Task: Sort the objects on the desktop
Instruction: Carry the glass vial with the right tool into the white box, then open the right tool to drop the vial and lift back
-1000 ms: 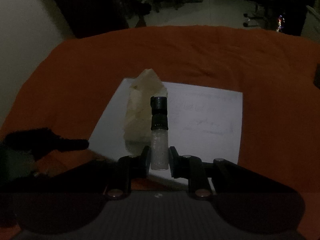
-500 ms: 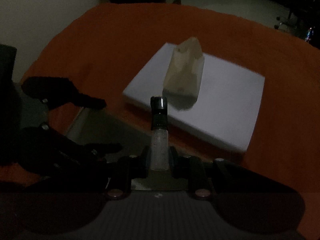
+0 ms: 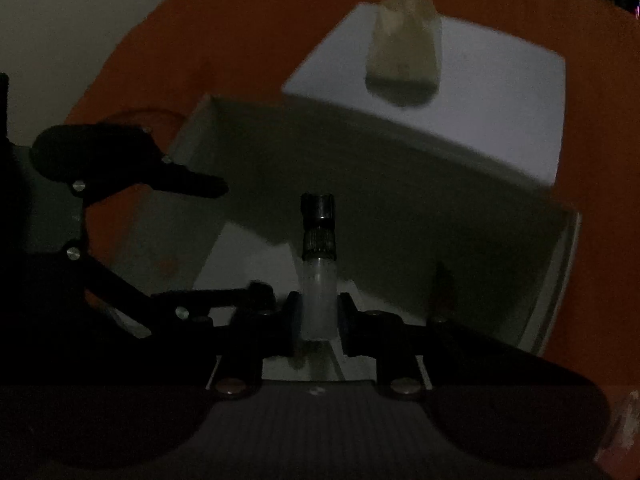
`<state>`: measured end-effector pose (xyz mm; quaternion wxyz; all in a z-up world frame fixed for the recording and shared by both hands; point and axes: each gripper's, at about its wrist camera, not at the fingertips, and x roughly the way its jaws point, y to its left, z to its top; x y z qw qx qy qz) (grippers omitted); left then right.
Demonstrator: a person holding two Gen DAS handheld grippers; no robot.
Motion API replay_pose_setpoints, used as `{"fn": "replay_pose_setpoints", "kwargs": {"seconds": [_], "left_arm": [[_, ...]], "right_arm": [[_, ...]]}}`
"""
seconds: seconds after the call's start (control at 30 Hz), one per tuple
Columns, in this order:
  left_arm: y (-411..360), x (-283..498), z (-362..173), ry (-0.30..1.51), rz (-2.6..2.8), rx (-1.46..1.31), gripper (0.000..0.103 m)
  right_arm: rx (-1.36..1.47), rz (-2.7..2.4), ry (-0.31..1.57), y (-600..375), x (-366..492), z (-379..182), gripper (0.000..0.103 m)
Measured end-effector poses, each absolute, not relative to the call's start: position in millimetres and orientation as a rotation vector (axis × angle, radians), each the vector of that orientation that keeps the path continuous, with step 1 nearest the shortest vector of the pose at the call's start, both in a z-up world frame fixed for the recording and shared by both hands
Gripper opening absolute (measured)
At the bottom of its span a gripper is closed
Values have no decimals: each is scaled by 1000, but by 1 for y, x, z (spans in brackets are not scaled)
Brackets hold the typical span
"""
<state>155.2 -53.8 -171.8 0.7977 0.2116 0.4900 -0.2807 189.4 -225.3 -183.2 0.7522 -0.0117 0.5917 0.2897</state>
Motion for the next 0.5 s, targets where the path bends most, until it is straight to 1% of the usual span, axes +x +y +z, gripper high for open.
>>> {"fn": "replay_pose_setpoints", "kwargs": {"seconds": [0.2,0.5], "left_arm": [[-55,154,-195,1057,-603,482,69],[-56,150,-225,1096,-602,504,69]], "right_arm": [[-57,562,1339,-224,191,-217,21],[-173,590,1355,-214,173,-243,21]]}}
